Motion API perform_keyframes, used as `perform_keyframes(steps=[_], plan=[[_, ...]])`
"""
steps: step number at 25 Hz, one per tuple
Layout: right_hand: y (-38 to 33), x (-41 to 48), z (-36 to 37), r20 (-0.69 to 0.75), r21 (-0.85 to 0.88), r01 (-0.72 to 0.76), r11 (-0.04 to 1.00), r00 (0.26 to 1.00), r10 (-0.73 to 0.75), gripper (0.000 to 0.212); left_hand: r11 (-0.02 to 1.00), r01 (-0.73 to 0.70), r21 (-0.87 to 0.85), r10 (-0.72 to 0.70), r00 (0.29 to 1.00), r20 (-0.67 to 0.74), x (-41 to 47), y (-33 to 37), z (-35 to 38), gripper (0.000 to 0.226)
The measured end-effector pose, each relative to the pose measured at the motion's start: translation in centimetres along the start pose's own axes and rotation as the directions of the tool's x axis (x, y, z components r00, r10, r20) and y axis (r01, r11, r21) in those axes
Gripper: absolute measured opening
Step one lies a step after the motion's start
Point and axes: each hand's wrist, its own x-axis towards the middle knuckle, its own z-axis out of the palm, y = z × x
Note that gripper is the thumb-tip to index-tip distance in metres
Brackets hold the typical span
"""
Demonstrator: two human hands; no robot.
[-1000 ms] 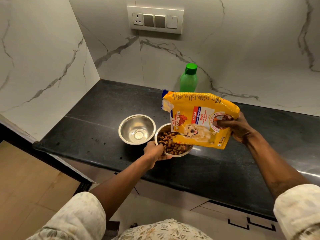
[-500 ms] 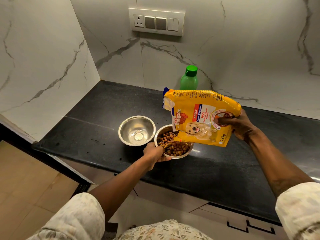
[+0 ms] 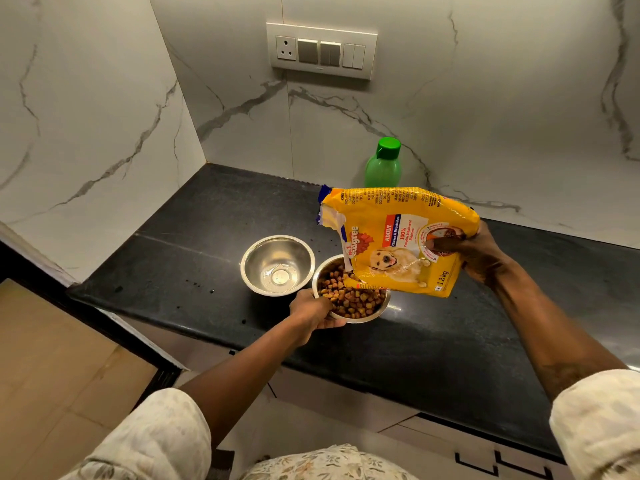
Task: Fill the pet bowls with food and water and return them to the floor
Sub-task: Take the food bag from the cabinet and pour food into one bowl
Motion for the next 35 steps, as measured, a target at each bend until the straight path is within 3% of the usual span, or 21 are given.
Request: perform_keyframes(steps=[4, 7, 14, 17, 20, 23, 27, 31, 33, 35], plan=[[0.2, -0.8, -0.4, -0.052, 0.061, -0.03, 0.998, 0.998, 0.033, 0.058, 1.0, -0.001, 0.015, 0.001, 1.0, 0.017, -0.2, 0.1, -0.1, 0.022], [1.0, -1.4, -0.8, -0.067, 0.074, -0.04, 0.996, 0.997, 0.045, 0.071, 1.0, 0.001, 0.03, -0.002, 0.999, 0.032, -0.6, 0.3, -0.2, 0.018], [2.8, -2.8, -0.7, -0.157, 0.207, -0.005, 0.978, 0.987, 0.038, 0.059, 0.994, 0.01, 0.108, -0.007, 1.0, -0.029, -1.3, 0.7, -0.7, 0.011], [3.4, -3.5, -0.7, -0.185, 0.319, 0.017, 0.948, 0.982, 0.045, 0.062, 0.936, -0.101, 0.336, 0.18, 0.96, -0.212, -1.5, 0.7, -1.5, 0.008], [3.8, -4.5, 0.3, -0.235, 0.436, 0.033, 0.899, 0.969, 0.079, 0.06, 0.802, -0.219, 0.556, 0.446, 0.839, -0.311, -1.9, 1.4, -2.2, 0.016], [3.8, -5.3, 2.4, -0.255, 0.538, 0.066, 0.841, 0.963, 0.088, 0.06, 0.869, -0.356, 0.344, 0.419, 0.899, -0.128, -2.3, 2.8, -1.7, 0.034], [2.9, -6.1, 6.0, -0.287, 0.656, 0.125, 0.745, 0.954, 0.092, 0.053, 0.945, -0.325, 0.042, 0.317, 0.939, 0.131, -4.4, 4.7, -0.4, 0.038], [2.5, -6.8, 9.1, -0.348, 0.768, 0.227, 0.599, 0.933, 0.093, 0.057, 0.938, -0.343, -0.053, 0.334, 0.851, 0.405, -6.9, 5.5, 0.1, 0.032], [2.1, -6.8, 10.8, -0.363, 0.794, 0.247, 0.556, 0.925, 0.108, 0.062, 0.914, -0.404, -0.037, 0.372, 0.797, 0.476, -8.0, 5.7, 0.6, 0.049], [1.6, -6.9, 12.5, -0.384, 0.813, 0.284, 0.508, 0.918, 0.102, 0.063, 0.851, -0.522, 0.059, 0.441, 0.771, 0.46, -8.7, 6.2, 1.0, 0.076]])
